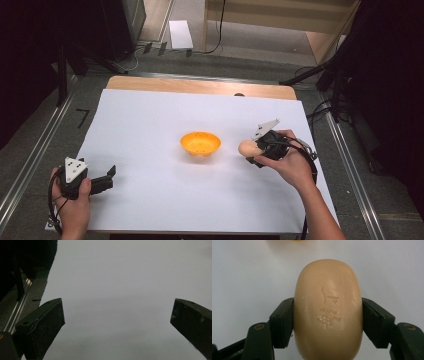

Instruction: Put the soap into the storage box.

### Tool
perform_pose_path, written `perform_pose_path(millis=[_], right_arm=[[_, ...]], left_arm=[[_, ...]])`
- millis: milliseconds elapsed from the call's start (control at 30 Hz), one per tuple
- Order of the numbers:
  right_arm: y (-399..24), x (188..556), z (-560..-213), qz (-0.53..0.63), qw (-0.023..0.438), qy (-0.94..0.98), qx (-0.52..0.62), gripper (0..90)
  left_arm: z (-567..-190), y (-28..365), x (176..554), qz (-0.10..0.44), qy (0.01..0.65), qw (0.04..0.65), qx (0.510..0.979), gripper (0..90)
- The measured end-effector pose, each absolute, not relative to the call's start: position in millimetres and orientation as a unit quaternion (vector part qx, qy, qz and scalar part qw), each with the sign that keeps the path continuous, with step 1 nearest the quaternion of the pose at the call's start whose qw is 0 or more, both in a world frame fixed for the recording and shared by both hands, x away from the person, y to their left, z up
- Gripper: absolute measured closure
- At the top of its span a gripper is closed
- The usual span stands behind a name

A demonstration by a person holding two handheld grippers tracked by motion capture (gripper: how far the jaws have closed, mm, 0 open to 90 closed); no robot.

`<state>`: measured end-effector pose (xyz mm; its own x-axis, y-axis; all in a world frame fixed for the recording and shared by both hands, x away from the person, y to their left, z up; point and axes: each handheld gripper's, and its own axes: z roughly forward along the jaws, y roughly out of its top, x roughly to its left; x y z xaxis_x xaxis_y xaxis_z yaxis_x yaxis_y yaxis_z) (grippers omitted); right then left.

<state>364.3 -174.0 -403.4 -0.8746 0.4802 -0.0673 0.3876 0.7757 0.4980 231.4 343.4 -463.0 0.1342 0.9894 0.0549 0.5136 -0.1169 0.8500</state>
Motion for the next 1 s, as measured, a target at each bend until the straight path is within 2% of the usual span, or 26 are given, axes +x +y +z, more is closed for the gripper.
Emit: perform_pose_path(millis=[1000], right_arm=[[-123.5, 397.9, -381.0, 0.273, 0.092, 0.951, 0.108, 33.5]], left_arm=[[-463.1, 343.4, 231.5, 0.337, 0.562, 0.354, 0.668, 0.0]])
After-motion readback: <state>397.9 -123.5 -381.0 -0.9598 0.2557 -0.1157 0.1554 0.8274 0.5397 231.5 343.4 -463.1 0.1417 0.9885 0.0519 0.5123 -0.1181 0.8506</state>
